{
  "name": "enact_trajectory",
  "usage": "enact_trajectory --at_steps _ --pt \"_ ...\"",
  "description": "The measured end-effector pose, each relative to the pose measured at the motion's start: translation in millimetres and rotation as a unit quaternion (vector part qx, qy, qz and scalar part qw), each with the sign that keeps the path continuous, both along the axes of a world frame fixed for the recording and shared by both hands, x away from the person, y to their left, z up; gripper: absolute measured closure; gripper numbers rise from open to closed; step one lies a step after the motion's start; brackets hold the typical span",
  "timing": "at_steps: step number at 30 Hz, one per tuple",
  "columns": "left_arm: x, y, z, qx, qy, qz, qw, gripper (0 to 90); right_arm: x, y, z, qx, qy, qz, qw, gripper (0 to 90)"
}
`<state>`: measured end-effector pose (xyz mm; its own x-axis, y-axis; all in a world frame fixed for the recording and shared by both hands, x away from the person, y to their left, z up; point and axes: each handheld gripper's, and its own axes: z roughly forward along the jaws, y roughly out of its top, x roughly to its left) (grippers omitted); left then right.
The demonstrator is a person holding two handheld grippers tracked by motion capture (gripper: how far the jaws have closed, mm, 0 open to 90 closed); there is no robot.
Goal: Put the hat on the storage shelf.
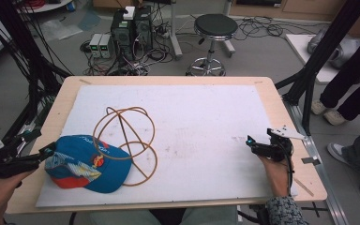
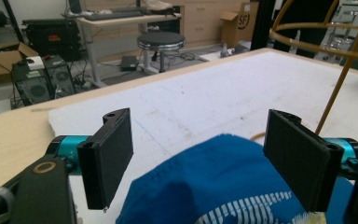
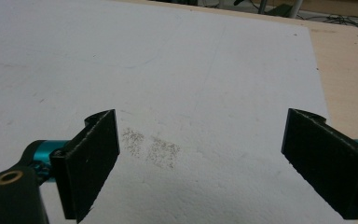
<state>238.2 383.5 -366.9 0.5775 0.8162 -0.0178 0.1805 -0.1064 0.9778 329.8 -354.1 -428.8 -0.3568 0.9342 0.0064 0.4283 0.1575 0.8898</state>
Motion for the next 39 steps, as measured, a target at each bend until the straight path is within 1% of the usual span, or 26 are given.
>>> enact_trajectory --at_steps 1,2,3,4,5,6,7,8,10,14,18,21,22,23,26,28,31,34,35,37,39 --pt "0.0 0.0 0.0 0.000 0.000 0.000 1.0000 25.9 0.1 -0.2 0.1 0.001 0.001 0.000 1.0000 10.2" --pt "1.8 -1.6 -4.2 0.006 0.007 -0.008 0.9999 26.1 0.1 -0.2 0.0 0.001 0.001 -0.001 1.0000 10.2" --pt "1.8 -1.6 -4.2 0.006 0.007 -0.008 0.9999 26.4 0.3 -0.2 0.0 0.002 0.000 0.000 1.0000 10.3" --pt "2.9 -3.3 -7.5 0.017 0.010 -0.022 0.9996 26.9 0.4 0.0 -0.1 0.002 0.001 0.001 1.0000 10.3" --pt "3.0 -4.1 -8.5 0.021 0.012 -0.027 0.9993 27.2 0.6 0.0 -0.3 0.000 0.001 0.001 1.0000 10.2" --pt "3.1 -4.8 -9.9 0.026 0.014 -0.038 0.9989 27.2 0.6 0.2 -0.3 0.001 0.001 0.001 1.0000 10.2" --pt "3.1 -4.8 -9.9 0.026 0.014 -0.038 0.9989 27.2 0.6 0.0 -0.3 0.000 0.001 0.002 1.0000 10.2" --pt "2.9 -5.0 -12.2 0.033 0.018 -0.052 0.9979 27.2 0.6 0.0 -0.3 0.002 0.002 0.002 1.0000 10.3" --pt "2.6 -4.3 -14.6 0.037 0.024 -0.061 0.9972 27.1 0.7 0.2 -0.4 0.003 0.002 0.001 1.0000 10.2" --pt "2.6 -1.5 -18.7 0.036 0.029 -0.067 0.9967 27.1 0.7 0.1 -0.5 0.003 0.002 0.002 1.0000 10.2" --pt "2.8 -0.2 -22.4 0.033 0.029 -0.073 0.9963 27.2 0.9 0.4 -0.6 0.004 0.005 0.003 1.0000 10.3" --pt "4.1 -0.8 -26.6 0.048 0.029 -0.073 0.9958 27.2 1.0 0.4 -0.7 0.003 0.005 0.003 1.0000 10.2" --pt "4.1 -0.8 -26.6 0.048 0.029 -0.073 0.9958 28.2 1.0 0.3 -0.7 0.003 0.005 0.003 1.0000 10.2" --pt "4.3 -1.2 -27.5 0.055 0.029 -0.073 0.9954 29.7 1.0 0.2 -0.6 0.003 0.005 0.003 1.0000 10.3" --pt "4.5 -2.4 -28.0 0.059 0.029 -0.079 0.9947 32.1 0.9 0.2 -0.6 0.003 0.005 0.003 1.0000 10.3" --pt "5.1 -3.3 -28.9 0.061 0.033 -0.083 0.9942 34.6 1.0 0.1 -0.5 0.002 0.004 0.003 1.0000 10.3" --pt "6.1 -4.2 -30.2 0.061 0.038 -0.084 0.9938 35.6 0.9 0.1 -0.5 0.004 0.004 0.004 1.0000 10.3" --pt "7.2 -4.6 -31.8 0.063 0.043 -0.090 0.9930 41.5 0.8 -0.1 -0.4 0.003 0.003 0.004 1.0000 10.3" --pt "7.2 -4.6 -31.8 0.063 0.043 -0.090 0.9930 44.3 0.9 0.0 -0.4 0.005 0.004 0.005 1.0000 10.3" --pt "6.4 -3.6 -32.3 0.060 0.041 -0.100 0.9923 49.7 0.8 0.0 -0.4 0.004 0.003 0.004 1.0000 10.3" --pt "6.2 -3.2 -32.5 0.059 0.040 -0.101 0.9923 56.1 0.9 -0.1 -0.4 0.004 0.003 0.005 1.0000 10.3"
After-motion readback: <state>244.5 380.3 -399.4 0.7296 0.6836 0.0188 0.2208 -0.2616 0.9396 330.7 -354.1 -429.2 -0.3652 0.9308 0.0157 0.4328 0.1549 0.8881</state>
